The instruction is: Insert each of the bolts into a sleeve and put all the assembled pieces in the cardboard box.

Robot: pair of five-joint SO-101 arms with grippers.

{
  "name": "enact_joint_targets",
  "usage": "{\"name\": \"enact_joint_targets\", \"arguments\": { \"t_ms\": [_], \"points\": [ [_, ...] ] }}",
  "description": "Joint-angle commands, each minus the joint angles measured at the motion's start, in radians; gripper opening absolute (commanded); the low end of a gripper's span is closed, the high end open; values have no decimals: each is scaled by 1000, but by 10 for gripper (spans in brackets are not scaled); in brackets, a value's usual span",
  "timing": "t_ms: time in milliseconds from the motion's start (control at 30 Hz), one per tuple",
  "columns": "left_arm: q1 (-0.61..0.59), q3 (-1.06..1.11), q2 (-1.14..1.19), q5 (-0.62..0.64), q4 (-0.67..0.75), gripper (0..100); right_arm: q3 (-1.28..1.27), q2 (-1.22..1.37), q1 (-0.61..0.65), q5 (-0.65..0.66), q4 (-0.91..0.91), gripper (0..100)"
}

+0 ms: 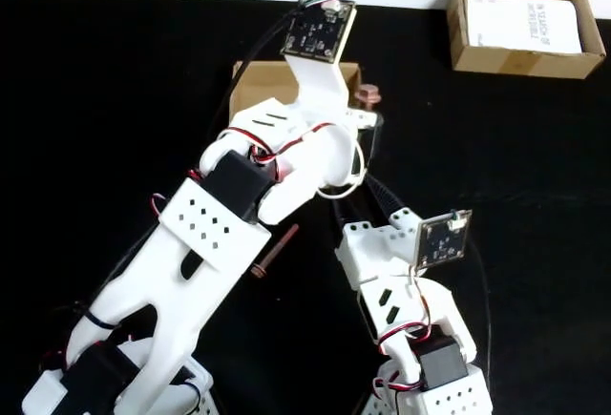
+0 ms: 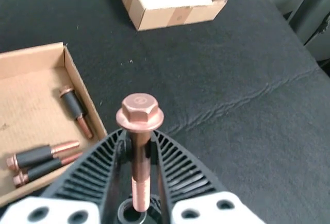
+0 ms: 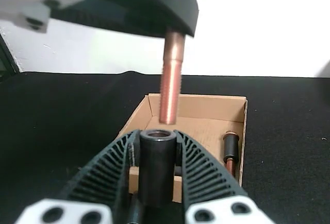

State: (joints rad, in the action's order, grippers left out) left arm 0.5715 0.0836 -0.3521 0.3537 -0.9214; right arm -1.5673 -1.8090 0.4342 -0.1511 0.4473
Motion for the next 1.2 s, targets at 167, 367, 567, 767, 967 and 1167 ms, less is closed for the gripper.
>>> {"name": "enact_joint_targets", "arguments": {
  "t_ms": [167, 367, 567, 767, 967, 1167],
  "points": [
    [-2, 16, -35, 8, -21, 8, 5, -7, -51, 11, -25, 6],
    [5, 102, -35, 8, -18, 8, 5, -5, -45, 11, -24, 6],
    [15, 186, -35, 9, 81, 8, 5, 2, -44, 11, -24, 6],
    [61, 208, -36, 9, 87, 8, -22, 2, -48, 11, -25, 6],
    [59, 305, -160, 8, 89, 8, -42, -4, -50, 11, -28, 6],
    [61, 481, -318, 5, 94, 8, -44, -2, -50, 11, -28, 6]
  ]
}}
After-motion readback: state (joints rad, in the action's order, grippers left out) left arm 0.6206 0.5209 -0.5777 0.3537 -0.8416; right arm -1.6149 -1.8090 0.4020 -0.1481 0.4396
